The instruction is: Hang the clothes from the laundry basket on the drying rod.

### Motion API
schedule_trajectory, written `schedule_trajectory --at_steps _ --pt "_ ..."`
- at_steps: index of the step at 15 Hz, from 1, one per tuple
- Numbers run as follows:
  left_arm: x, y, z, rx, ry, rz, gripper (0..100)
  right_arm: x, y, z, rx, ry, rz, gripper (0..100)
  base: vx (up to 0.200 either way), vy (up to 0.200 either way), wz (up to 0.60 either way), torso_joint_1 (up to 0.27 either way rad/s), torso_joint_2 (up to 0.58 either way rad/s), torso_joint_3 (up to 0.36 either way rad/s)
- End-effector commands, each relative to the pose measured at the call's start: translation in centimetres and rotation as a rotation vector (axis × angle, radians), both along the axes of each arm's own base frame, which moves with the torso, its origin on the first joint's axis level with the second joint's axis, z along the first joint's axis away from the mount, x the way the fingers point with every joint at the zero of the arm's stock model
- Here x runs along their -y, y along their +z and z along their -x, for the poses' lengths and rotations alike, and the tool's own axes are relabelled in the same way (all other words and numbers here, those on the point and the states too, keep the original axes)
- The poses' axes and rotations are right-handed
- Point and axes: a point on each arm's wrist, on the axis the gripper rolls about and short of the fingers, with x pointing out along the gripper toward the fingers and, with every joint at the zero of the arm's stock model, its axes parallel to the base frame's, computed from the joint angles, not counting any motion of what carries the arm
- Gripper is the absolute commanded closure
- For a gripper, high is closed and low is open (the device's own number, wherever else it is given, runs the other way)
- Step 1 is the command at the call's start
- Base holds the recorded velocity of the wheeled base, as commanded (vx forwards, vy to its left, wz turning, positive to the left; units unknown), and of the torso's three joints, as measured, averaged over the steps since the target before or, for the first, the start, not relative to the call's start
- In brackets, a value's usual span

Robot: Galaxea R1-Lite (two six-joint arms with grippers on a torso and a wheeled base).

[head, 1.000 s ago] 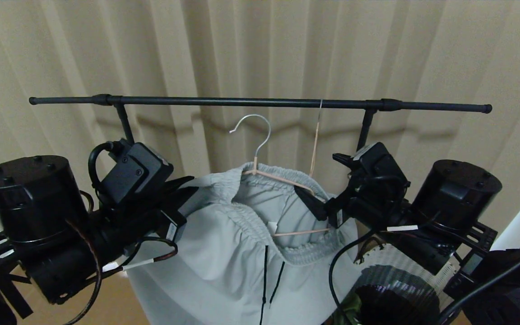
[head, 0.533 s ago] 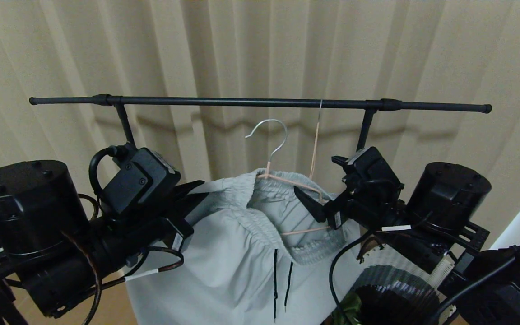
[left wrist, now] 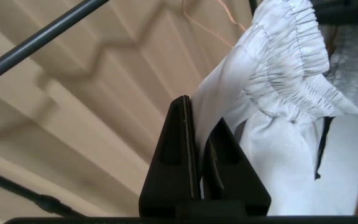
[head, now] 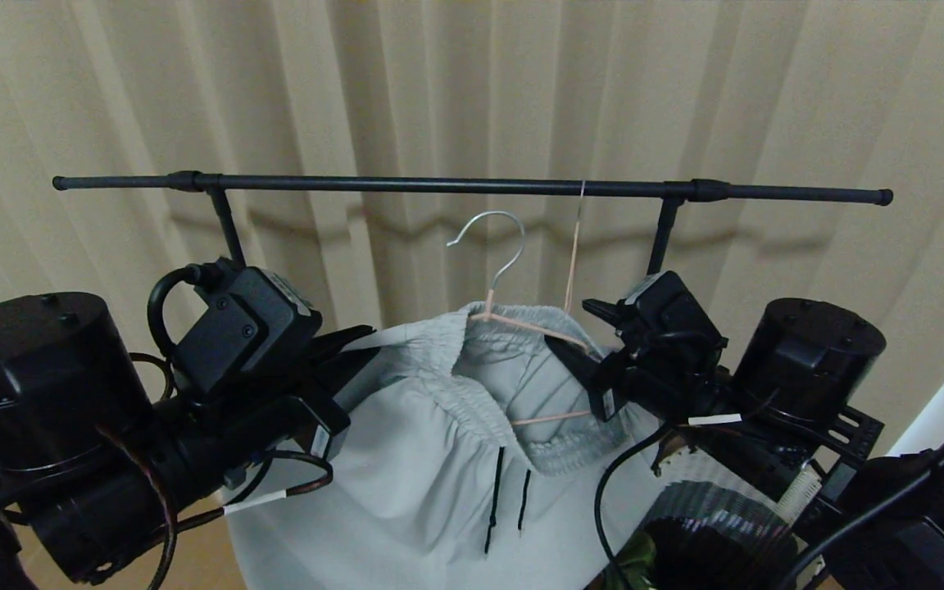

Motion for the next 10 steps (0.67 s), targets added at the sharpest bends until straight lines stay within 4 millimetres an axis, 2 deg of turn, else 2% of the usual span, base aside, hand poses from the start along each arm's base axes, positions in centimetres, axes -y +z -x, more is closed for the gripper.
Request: schedule_trajectory --at_steps 1,9,10 --pt "-0.04 0.11 0.09 0.003 0.000 0.003 100 -0.06 -0.04 -0.01 -0.001 0.000 0.001 100 0.000 0.000 0.00 0.000 0.00 0.000" --pt "-0.15 -0.21 0.18 -0.008 0.003 -0.002 100 0.12 0.16 0.25 0.004 0.000 -0.004 100 0.000 0.000 0.00 0.000 0.00 0.000" --pt "-0.20 -0.29 0.25 -0.011 0.003 -0.004 0 0.13 0.21 0.27 0.005 0.000 -0.005 100 0.000 0.000 0.00 0.000 0.00 0.000"
